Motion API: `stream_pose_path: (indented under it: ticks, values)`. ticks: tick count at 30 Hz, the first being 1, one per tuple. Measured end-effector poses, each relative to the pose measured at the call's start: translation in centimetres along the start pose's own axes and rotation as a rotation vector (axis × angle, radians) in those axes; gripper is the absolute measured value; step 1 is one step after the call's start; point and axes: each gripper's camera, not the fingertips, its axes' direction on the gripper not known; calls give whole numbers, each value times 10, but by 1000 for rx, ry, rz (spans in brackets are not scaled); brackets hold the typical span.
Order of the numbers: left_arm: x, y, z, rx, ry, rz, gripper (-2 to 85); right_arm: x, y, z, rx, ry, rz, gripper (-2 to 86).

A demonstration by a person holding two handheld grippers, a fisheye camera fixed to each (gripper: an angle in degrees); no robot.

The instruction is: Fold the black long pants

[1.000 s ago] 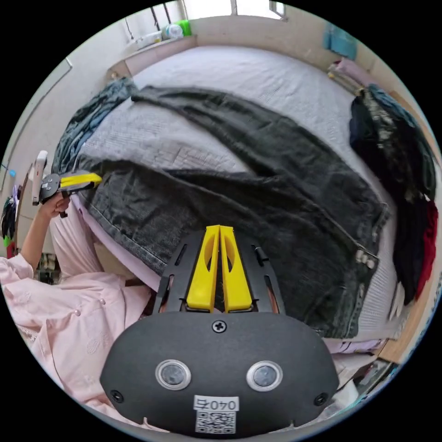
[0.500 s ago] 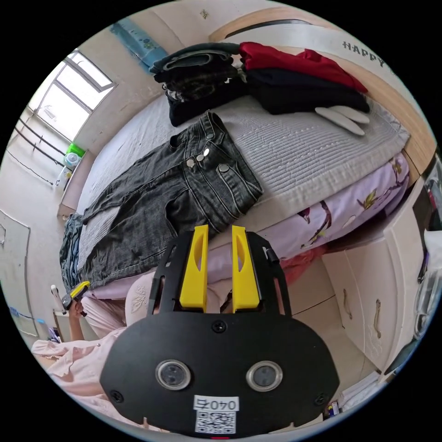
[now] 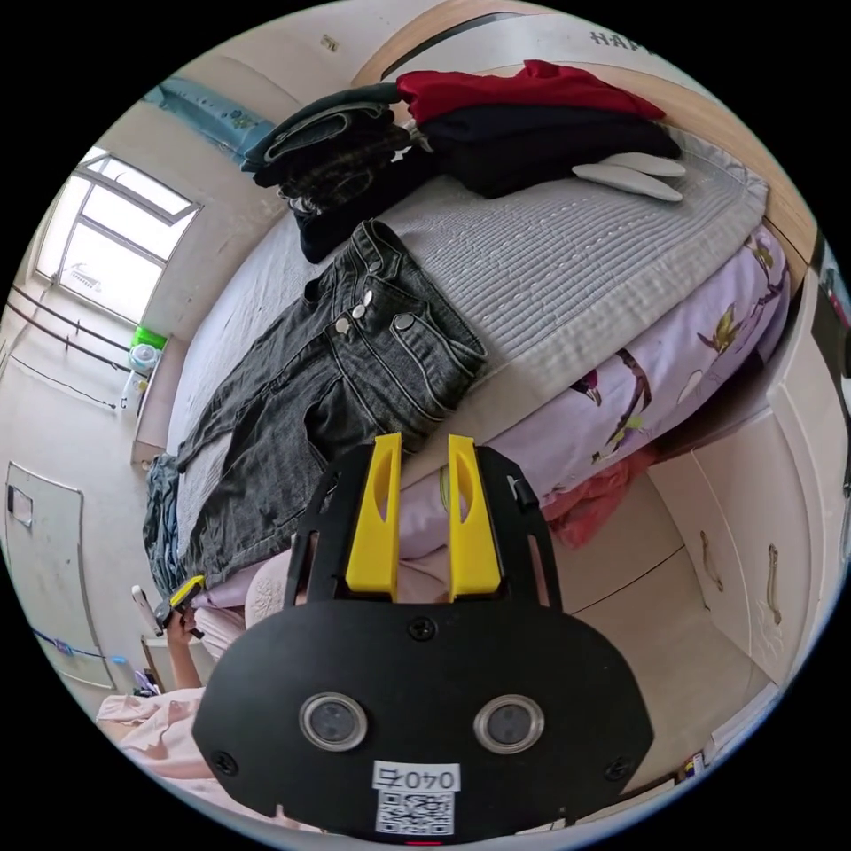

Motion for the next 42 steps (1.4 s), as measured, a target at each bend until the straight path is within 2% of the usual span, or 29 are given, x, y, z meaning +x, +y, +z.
stream_pose_path:
  ticks: [4, 7, 12, 17, 25, 33, 42]
  values:
    - [9, 12, -32, 28, -105, -7, -7, 19, -7, -2, 47, -86, 45, 97]
    - [6, 28, -63, 44, -251, 33, 0, 26, -14, 6, 28, -105, 65, 109]
    - [-4, 54, -76, -102, -354, 81, 73, 25, -13, 5, 45, -52, 51, 111]
    - [25, 56, -62, -170, -456, 188, 75, 29, -14, 2, 54, -34, 44, 109]
    - [44, 35, -41, -209, -539, 221, 69, 46, -19, 1, 38, -77, 56, 106]
    - [65, 21, -68, -80, -562, 194, -3, 63, -21, -2, 48, -135, 80, 95]
    - [107, -7, -40, -190, -645, 316, -11, 88, -23, -10, 106, -164, 174, 86]
